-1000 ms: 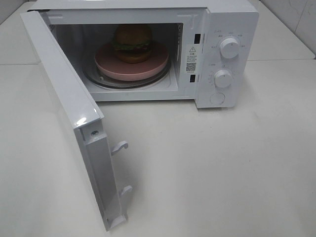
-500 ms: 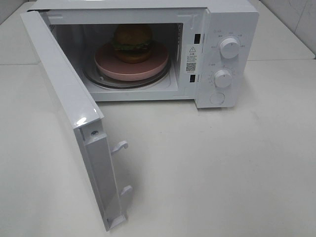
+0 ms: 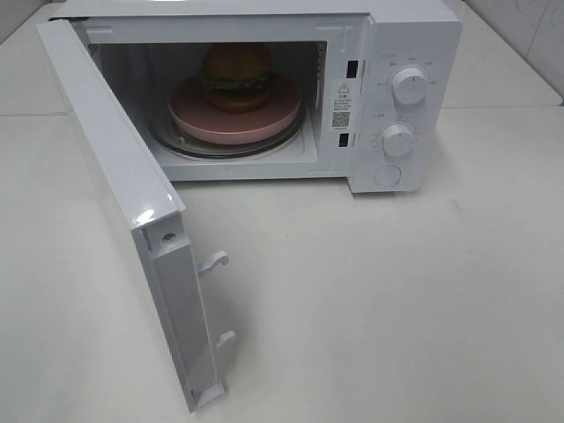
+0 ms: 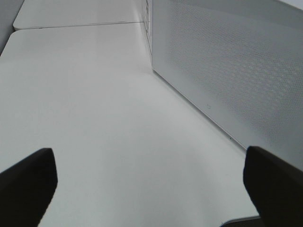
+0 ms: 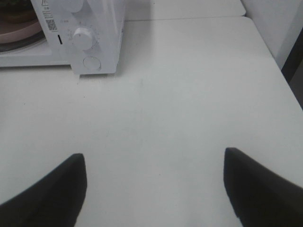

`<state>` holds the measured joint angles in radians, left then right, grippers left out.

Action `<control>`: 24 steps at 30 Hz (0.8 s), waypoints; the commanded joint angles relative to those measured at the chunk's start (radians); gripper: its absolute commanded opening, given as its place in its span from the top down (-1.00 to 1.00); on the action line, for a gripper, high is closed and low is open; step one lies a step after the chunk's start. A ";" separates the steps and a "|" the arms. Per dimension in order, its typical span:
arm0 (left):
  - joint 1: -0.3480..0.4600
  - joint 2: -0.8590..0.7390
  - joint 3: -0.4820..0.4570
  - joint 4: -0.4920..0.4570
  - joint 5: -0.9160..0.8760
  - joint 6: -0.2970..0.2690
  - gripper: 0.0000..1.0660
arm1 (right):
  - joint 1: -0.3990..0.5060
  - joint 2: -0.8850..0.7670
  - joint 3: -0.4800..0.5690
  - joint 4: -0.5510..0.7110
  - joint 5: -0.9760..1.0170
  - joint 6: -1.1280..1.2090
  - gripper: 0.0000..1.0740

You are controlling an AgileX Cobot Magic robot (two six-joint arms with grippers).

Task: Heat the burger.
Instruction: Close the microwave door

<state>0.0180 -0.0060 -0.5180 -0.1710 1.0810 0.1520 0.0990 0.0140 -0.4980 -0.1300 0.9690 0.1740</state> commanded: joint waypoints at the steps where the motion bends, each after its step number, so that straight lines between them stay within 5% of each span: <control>1: 0.004 -0.013 -0.002 0.000 -0.012 -0.003 -0.88 | -0.038 -0.047 0.004 0.001 -0.007 0.003 -0.41; 24: 0.004 -0.013 -0.002 0.000 -0.012 -0.003 -0.88 | -0.049 -0.046 0.004 -0.001 -0.007 0.004 -0.41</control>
<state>0.0180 -0.0060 -0.5180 -0.1710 1.0810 0.1520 0.0560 -0.0040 -0.4980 -0.1290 0.9700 0.1740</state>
